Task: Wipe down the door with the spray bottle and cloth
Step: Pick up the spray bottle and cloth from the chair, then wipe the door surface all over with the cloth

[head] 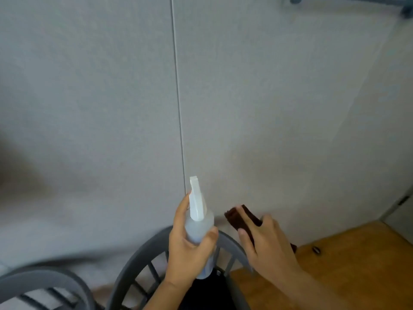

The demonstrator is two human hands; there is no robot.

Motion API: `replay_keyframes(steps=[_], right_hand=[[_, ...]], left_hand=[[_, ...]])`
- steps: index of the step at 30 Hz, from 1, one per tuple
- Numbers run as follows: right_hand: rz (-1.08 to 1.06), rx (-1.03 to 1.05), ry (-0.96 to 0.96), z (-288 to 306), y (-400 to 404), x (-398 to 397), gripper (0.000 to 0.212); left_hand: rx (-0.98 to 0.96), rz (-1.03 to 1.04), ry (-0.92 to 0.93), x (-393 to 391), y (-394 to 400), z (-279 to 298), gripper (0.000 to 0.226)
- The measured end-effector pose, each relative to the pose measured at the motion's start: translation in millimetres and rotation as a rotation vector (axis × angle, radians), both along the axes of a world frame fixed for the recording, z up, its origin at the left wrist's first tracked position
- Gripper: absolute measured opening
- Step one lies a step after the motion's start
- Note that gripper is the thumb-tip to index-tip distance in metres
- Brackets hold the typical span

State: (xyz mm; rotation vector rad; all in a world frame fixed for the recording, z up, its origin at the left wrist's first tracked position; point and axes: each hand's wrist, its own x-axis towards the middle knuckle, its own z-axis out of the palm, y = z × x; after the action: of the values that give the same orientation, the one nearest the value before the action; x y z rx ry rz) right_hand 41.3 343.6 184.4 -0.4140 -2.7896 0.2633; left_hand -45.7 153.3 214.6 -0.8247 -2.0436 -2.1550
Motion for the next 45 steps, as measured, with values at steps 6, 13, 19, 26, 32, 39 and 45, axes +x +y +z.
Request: replay_keyframes(steps=[6,13,19,26,32,39,45], right_hand=[[-0.188,0.091,0.120,104.9,29.6,45.5,0.063],[-0.401,0.211,0.248,193.2,48.7,104.0,0.059],[-0.544,0.232,0.313,236.7,67.0,164.5,0.060],[-0.673,0.287,0.412,279.6,103.2,247.6,0.060],[-0.728,0.315,0.504,321.0,157.1,325.7,0.060],[-0.797,0.128,0.641,357.5,254.3,434.2,0.052],[-0.877,0.082,0.693,384.2,329.9,508.3,0.050]], left_hand=[[0.046,-0.152,0.070,29.6,48.5,76.3,0.080],[0.113,-0.330,0.080,66.6,99.4,143.0,0.081],[0.134,-0.419,0.098,103.1,136.4,187.4,0.074],[0.166,-0.565,0.092,155.5,191.3,231.5,0.077],[0.215,-0.646,0.101,209.2,261.6,278.0,0.072],[0.246,-0.718,0.046,286.7,366.3,323.4,0.061],[0.261,-0.794,0.036,350.2,459.6,343.1,0.050]])
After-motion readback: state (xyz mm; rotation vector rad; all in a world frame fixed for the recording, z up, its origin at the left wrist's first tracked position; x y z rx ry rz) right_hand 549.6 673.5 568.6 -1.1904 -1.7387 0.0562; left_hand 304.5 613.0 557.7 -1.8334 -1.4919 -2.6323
